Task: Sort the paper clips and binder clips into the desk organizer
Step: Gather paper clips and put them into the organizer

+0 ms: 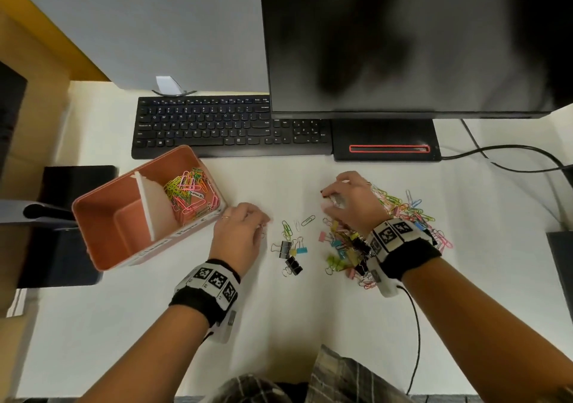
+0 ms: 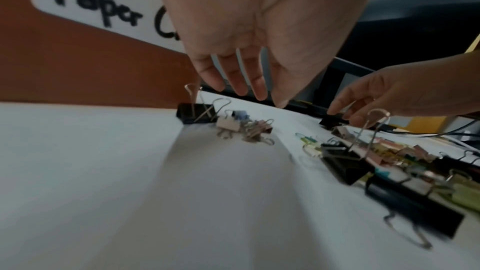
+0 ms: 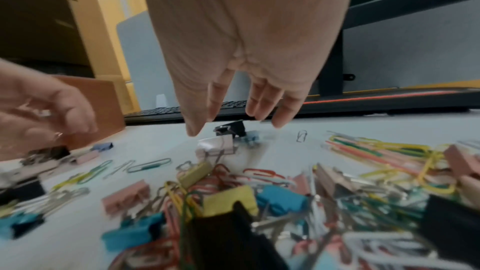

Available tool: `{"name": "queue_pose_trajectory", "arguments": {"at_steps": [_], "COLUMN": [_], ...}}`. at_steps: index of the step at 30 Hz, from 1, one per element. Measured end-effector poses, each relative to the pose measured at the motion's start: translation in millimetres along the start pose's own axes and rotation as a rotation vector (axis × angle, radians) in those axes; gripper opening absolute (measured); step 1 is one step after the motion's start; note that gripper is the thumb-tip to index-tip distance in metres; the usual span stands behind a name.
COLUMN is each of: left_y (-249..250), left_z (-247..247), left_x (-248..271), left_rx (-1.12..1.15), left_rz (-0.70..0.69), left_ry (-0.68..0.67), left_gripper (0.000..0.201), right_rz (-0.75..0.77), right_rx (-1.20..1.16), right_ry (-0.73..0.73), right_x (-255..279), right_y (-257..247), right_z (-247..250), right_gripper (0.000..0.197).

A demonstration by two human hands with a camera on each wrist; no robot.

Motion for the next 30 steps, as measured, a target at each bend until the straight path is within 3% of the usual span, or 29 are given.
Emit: {"name": "queue_pose_trajectory", "arguments": {"at_steps": [3,5,8,14,17,20,22,26,30], "left_y": [12.6,20.3,26.1,27.2,23.1,15.6,14.9,20.2,43.1], "left_z": [-6.8,-21.1,-47.9,-53.2,-49.5,-54.0,-49.9,-20.0,-29.4], "left_x": [-10.6,-20.8,-29.4,-35.1,-34.5,-31.0,-29.5,-22.9,8.7], "left_rx": [0.043,0.041,0.010,0.024,0.032,0.055,0.096,0.254,0.283], "left_rz": [-0.016,-0.058,-0.132,-0.173,-0.151,-0.097,-0.081,-0.104,-0.257], "left_ry": [-0.075,-0.213,-0.436,-0.362,-0.297,-0.322,-0.303,-0.192,-0.424], "left_gripper": [0.029,0.040,0.043,0.006,0.008,0.007,0.009,0.011,0.012], "right_rz": [0.152,0.247,0.252,0.118,0.122,0.261,0.343,0.333,0.358], "right_rx": [0.093,0.102,0.236,0.223,0.188,0.217,0.288,0.349,0.355], "right_ry": [0.076,-0.061,-0.213,-0.259,-0.300,-0.334,-0.324,-0.309,-0.249], "right_x": [5.6,12.4,15.6,10.7,15.0,23.5,24.6,13.9,11.5], "right_y": [-16.4,-30.6,-36.3,-27.3,-23.3,-39.1,-47.6,-46.4,-44.8], "right_z": [-1.1,-19.5,-50.8,-58.9,-57.6,-59.9,-66.1,-74.1,-74.1], "right_gripper": [0.024,0.027,0.031,0.019,0.024,0.033,0.032,0.022,0.020]}}
Point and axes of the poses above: each hand's wrist, its own x-axis away from the middle knuckle, its own z-axis out of the back of the hand, y = z × x, the point moved 9 cm from there along -x, towards the middle knuckle, and after that the axes turned 12 degrees about -z, right-handed, at the moved point
